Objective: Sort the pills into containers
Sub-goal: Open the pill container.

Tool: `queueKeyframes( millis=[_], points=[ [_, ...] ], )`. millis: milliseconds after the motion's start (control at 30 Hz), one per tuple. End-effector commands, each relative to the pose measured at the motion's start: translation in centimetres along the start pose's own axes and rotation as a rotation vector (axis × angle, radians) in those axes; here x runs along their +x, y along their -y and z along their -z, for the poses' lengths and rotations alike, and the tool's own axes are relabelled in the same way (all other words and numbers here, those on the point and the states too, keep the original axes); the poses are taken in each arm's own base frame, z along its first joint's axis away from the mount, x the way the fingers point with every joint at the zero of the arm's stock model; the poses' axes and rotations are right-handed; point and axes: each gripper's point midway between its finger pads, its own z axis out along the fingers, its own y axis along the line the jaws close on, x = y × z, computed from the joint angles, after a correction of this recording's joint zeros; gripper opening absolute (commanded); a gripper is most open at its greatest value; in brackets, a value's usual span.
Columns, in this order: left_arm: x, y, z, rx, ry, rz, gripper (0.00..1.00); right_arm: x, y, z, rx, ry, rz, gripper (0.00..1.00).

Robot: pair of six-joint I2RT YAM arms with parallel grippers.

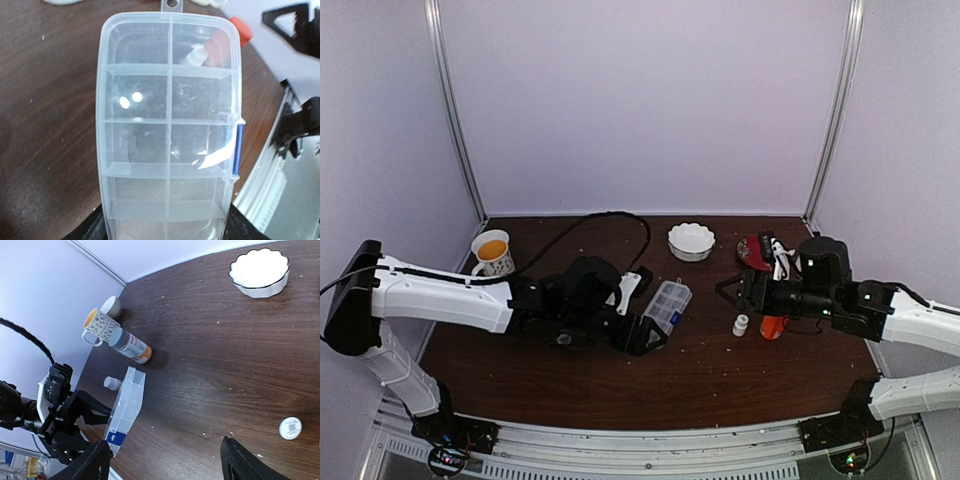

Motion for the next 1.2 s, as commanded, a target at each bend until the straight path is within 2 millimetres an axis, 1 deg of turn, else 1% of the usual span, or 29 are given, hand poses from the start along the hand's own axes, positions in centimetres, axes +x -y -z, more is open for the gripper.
queueKeyframes(
  millis=[0, 33, 167, 267, 467, 667, 800, 1000, 1167],
  points=[
    [-5.0, 4.4, 2.7, 0.22, 0.22, 0.026, 0.56, 0.9, -3.9, -0.2, -0.168, -0.013, -0.063, 0.79],
    [-5.4, 4.5, 3.2, 0.234, 0.245, 0.028, 0.56, 0.9, -4.8, -0.3, -0.2, -0.006, -0.064, 0.79],
    [-6.4, 4.8, 4.2, 0.251, 0.297, 0.022, 0.56, 2.1, -7.0, -0.7, -0.273, -0.036, -0.074, 0.78],
    [-6.6, 5.1, 4.1, 0.25, 0.282, 0.002, 0.56, 2.6, -8.6, -0.8, -0.326, -0.046, -0.063, 0.77],
    [-6.5, 5.1, 3.7, 0.249, 0.271, -0.005, 0.57, 3.1, -10.6, -1.5, -0.37, -0.074, -0.05, 0.73],
    [-6.4, 5.1, 3.6, 0.242, 0.267, -0.024, 0.57, 3.3, -11.2, -2.2, -0.376, -0.083, -0.057, 0.67],
    [-6.1, 4.8, 3.4, 0.226, 0.252, -0.05, 0.57, 3.1, -11.4, -2.3, -0.376, -0.08, -0.055, 0.6],
    [-5.4, 4.3, 3.0, 0.194, 0.23, -0.097, 0.57, 3.2, -11.4, -2.7, -0.358, -0.095, -0.053, 0.45],
    [-5.4, 3.9, 2.8, 0.16, 0.224, -0.122, 0.56, 3.3, -11.5, -2.9, -0.355, -0.106, -0.059, 0.33]
  ],
)
